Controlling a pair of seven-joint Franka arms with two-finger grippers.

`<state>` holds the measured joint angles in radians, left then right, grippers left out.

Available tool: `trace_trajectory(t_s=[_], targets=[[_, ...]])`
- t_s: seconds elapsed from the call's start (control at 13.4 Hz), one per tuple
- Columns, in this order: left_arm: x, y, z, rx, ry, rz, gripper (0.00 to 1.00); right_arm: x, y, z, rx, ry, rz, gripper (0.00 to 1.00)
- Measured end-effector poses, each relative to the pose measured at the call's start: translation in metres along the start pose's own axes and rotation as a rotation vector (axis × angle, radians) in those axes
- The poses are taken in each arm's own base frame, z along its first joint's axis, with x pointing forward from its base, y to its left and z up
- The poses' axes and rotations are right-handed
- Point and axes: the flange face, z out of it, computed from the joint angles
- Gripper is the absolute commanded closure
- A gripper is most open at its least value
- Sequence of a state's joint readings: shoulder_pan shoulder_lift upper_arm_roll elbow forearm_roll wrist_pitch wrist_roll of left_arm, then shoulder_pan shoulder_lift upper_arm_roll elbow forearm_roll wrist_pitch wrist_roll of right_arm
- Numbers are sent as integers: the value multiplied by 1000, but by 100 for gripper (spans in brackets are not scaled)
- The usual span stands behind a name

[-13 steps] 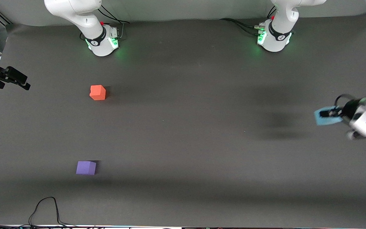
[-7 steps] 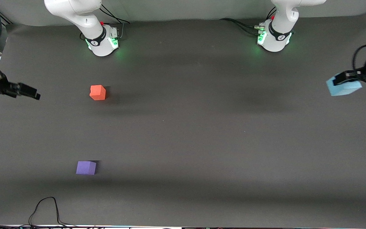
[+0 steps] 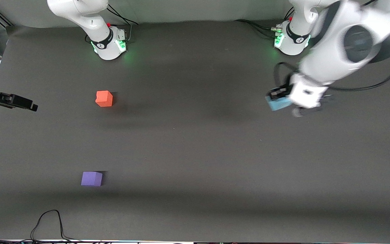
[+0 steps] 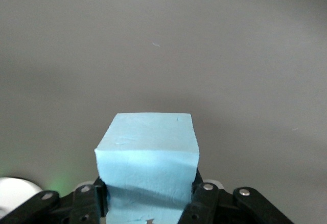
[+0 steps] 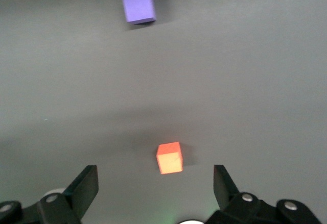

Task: Place blue block between orange and purple blocks
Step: 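Lift the blue cube with the left gripper toward the table middle, then set the blue cube down while the right gripper reaches toward it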

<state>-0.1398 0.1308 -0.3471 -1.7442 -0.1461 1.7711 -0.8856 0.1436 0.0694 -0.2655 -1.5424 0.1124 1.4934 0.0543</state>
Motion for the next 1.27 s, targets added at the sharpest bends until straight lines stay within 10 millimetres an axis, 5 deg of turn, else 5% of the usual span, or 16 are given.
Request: trace_trajectory(t_s=[0.45,0.67,0.89,0.97,1.04,1.12,1.27], targets=[[-82,172,159,-11,6,-103,86,-5,-19,-9,9,3,-39,0],[-108,215,235,-72,39,-121,86,-8,-51,-5,1,-2,-98,0],[-128,237,283,-79,66,-94,82,-10,-81,0,-5,4,-149,0],[-131,243,296,-71,88,-84,68,-11,-91,3,-8,-1,-164,0],[-133,247,308,-60,111,-76,10,-11,-101,8,-13,-7,-182,0],[-132,250,318,-49,129,-71,0,-12,-114,15,-18,-17,-202,0],[-130,249,324,-16,160,-56,0,-10,-142,30,-31,-26,-245,0]])
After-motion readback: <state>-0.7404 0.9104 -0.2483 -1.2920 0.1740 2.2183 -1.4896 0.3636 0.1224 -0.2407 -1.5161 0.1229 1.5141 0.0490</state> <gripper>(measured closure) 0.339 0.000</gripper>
